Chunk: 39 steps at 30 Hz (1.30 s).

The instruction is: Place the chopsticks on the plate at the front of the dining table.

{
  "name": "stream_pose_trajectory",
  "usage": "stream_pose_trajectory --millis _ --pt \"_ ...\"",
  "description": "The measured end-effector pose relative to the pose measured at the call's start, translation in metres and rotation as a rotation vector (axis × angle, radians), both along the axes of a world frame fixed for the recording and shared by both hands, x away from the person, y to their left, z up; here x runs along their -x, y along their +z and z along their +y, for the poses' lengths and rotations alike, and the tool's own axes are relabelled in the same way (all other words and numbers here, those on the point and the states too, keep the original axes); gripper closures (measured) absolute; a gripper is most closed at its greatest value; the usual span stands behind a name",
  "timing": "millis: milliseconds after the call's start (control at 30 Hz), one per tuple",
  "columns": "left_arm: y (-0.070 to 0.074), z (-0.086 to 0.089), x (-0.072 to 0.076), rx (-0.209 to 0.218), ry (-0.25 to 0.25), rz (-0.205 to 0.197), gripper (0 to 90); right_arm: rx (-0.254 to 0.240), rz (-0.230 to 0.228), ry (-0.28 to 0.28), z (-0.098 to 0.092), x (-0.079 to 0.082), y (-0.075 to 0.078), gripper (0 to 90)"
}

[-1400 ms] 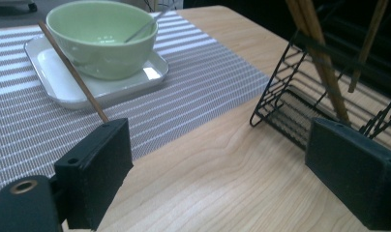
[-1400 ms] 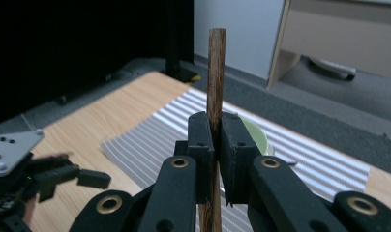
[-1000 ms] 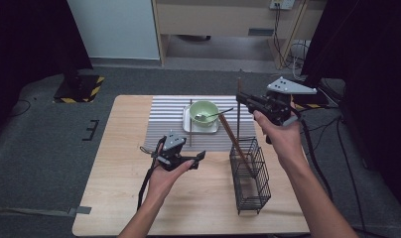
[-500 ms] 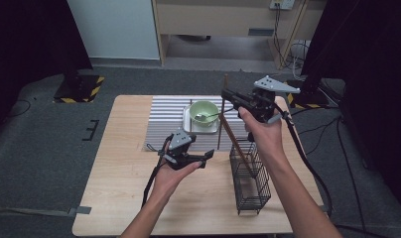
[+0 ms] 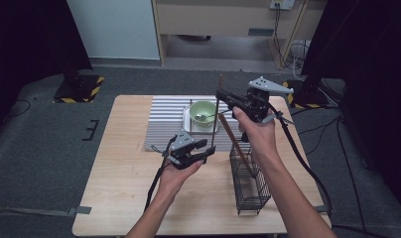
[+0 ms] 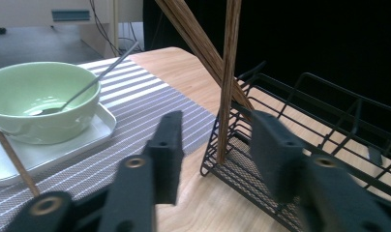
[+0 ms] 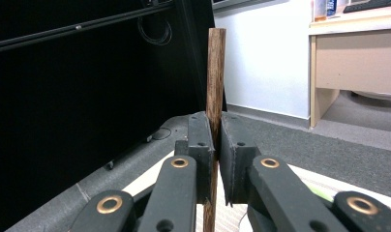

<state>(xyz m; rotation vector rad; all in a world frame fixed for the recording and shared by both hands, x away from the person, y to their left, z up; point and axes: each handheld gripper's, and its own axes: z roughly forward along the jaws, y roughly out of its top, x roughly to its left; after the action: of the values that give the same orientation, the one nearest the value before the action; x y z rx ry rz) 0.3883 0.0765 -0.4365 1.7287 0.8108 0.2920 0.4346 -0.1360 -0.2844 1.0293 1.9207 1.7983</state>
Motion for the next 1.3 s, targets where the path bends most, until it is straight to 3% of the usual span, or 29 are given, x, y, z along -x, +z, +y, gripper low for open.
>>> stream_pose_trajectory --millis 100,200,600,933,1067,1233,1300 --pt "-0.0018 -0.0023 -0.0005 0.013 -0.019 0.017 65.4 -0.001 0.003 0.003 0.0002 0.0000 0.0000 84.3" --pt "-0.0026 -0.0048 0.0006 -0.004 -0.023 0.014 69.1 -0.004 0.005 0.007 0.0007 0.0006 0.0000 84.2" --pt "-0.0043 -0.0066 0.0020 0.009 -0.028 0.018 84.8 -0.003 0.009 0.012 0.0018 0.0033 0.0000 84.2" --pt "-0.0045 -0.0070 0.0031 -0.007 -0.029 0.005 86.1 0.002 0.006 0.024 0.0019 0.0031 -0.0005 83.9" --pt "-0.0040 -0.0062 0.0032 -0.009 -0.021 -0.001 86.1 0.027 -0.010 0.023 0.0017 0.0036 -0.0011 71.0" --pt "-0.0037 -0.0047 0.0024 -0.016 -0.009 -0.004 86.2 0.050 -0.021 0.019 0.0017 0.0048 -0.0013 61.5" --pt "-0.0037 -0.0026 0.0020 -0.025 -0.001 -0.005 86.2 0.082 -0.032 0.011 0.0011 0.0062 -0.0014 54.0"
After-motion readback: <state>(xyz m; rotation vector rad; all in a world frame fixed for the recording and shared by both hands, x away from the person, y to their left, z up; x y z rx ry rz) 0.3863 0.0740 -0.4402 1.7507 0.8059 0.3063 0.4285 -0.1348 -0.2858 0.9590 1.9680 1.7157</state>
